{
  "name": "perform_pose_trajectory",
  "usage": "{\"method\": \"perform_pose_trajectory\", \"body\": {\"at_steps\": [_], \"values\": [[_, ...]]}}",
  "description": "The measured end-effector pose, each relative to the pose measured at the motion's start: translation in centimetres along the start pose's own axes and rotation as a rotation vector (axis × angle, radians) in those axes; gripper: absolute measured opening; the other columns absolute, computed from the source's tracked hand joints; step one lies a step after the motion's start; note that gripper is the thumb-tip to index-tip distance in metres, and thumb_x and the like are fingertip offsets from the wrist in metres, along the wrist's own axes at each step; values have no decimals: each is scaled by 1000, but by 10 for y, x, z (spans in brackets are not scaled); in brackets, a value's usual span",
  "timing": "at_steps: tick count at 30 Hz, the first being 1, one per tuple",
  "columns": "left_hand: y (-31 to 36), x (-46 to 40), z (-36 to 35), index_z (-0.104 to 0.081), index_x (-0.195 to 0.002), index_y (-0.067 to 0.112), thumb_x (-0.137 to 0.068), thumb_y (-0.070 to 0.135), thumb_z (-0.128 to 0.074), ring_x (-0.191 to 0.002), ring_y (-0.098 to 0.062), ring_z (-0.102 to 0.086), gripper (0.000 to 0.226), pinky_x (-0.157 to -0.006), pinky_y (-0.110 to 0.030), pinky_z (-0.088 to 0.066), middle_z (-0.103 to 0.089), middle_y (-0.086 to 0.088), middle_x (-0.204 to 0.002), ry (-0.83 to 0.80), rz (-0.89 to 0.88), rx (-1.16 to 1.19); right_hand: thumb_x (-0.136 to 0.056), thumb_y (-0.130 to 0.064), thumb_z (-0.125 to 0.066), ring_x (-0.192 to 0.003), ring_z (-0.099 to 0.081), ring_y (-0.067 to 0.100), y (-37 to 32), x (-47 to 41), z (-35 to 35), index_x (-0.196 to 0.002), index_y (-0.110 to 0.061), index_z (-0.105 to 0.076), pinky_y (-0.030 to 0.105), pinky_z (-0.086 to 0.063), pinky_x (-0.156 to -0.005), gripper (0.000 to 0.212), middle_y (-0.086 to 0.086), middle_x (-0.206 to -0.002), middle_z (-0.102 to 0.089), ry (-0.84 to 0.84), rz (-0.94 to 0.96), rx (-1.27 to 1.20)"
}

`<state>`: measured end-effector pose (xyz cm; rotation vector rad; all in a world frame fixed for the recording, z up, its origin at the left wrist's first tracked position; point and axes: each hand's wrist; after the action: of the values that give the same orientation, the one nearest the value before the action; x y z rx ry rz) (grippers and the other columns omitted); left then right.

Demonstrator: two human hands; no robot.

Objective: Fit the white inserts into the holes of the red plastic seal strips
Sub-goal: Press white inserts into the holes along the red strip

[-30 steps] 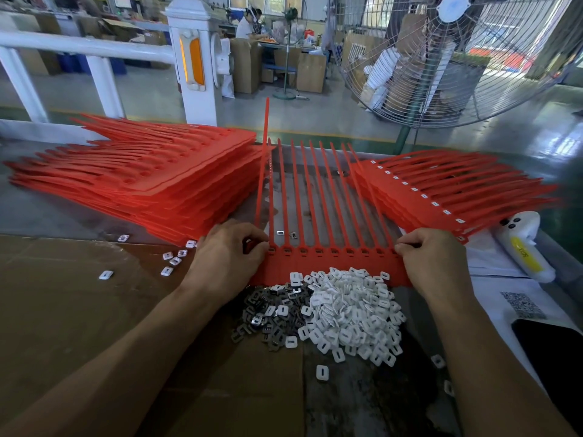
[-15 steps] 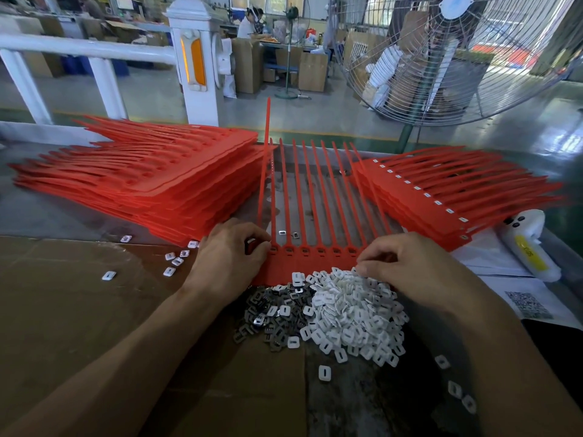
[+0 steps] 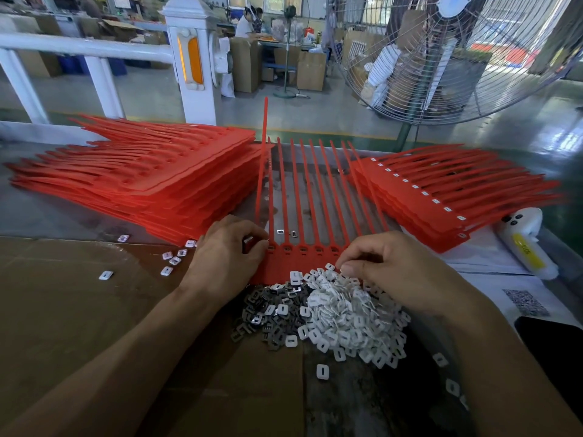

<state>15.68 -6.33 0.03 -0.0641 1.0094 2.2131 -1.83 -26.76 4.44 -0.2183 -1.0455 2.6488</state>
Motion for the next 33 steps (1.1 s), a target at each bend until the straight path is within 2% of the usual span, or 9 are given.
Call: {"method": "perform_pose_trajectory", "body": {"at_steps": [2, 6, 9, 12, 15, 18, 25, 30, 33], "values": [[0, 0, 0, -74, -105, 30, -93, 31, -69, -112, -13, -53, 12, -102, -45, -45, -57, 11, -112, 16, -14, 0, -95, -26, -73, -77, -65, -7, -2, -2, -5, -90, -36, -78, 15, -43, -69, 12, -24, -83, -72, 55, 8, -32], [2, 0, 2, -75, -105, 27, -92, 28, -72, -113, -14, -53, 13, -101, -45, -47, -58, 10, -115, 90, -67, 5, -97, -26, -71, -94, -65, -11, -8, -5, -18, -96, -39, -79, 22, -47, -85, 15, -30, -94, -73, 164, 16, -171], [8, 2, 4, -75, -105, 28, -92, 25, -73, -110, -10, -56, 14, -96, -42, -50, -60, 12, -113, 142, -207, 22, -97, -25, -71, -71, -62, -15, -11, -7, -26, -101, -40, -78, 14, -43, -70, 17, -34, -72, -66, 185, 34, -289], [17, 6, 5, -73, -108, 26, -91, 28, -73, -105, -6, -60, 17, -87, -32, -55, -61, 14, -111, 77, -358, 100, -97, -25, -70, -62, -61, -7, -15, -8, -32, -105, -42, -75, 9, -46, -57, 20, -27, -68, -66, 159, 33, -367], [25, 10, 3, -72, -113, 25, -90, 28, -75, -105, -10, -62, 24, -85, -29, -54, -62, 13, -110, -19, -487, 126, -97, -24, -68, -68, -64, -7, -19, -8, -38, -105, -46, -72, 11, -47, -58, 23, -23, -77, -70, 116, 31, -425], [27, 11, 2, -74, -111, 21, -90, 24, -76, -106, -14, -63, 22, -88, -33, -54, -64, 10, -108, -32, -532, 154, -92, -31, -67, -73, -66, -6, -22, -10, -41, -105, -47, -71, 17, -47, -63, 22, -17, -89, -75, 107, 17, -469], [26, 9, 0, -72, -106, 20, -93, 24, -72, -106, -16, -63, 14, -85, -36, -55, -62, 9, -108, 33, -576, 157, -99, -18, -67, -55, -58, 2, -23, -11, -46, -99, -36, -74, 19, -47, -55, 20, -10, -70, -69, 123, 22, -559], [27, 8, 0, -70, -112, 23, -94, 23, -73, -109, -15, -62, 18, -88, -34, -54, -60, 11, -111, 33, -611, 142, -97, -15, -70, -60, -57, 15, -24, -10, -44, -107, -27, -73, 26, -49, -54, 15, 11, -84, -73, 120, -20, -688], [25, 8, 0, -69, -104, 23, -94, 27, -71, -104, -15, -63, 10, -84, -32, -54, -60, 12, -107, 31, -596, 139, -99, -16, -67, -62, -60, 15, -25, -9, -45, -102, -24, -74, 26, -51, -56, 12, 9, -85, -75, 124, -21, -688]]}}
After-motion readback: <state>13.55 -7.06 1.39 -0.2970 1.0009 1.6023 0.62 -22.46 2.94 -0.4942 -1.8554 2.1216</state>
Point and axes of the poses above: each hand's wrist, its own x-axis away from the middle knuckle, its own z-axis out of the back of the hand, y = z × x
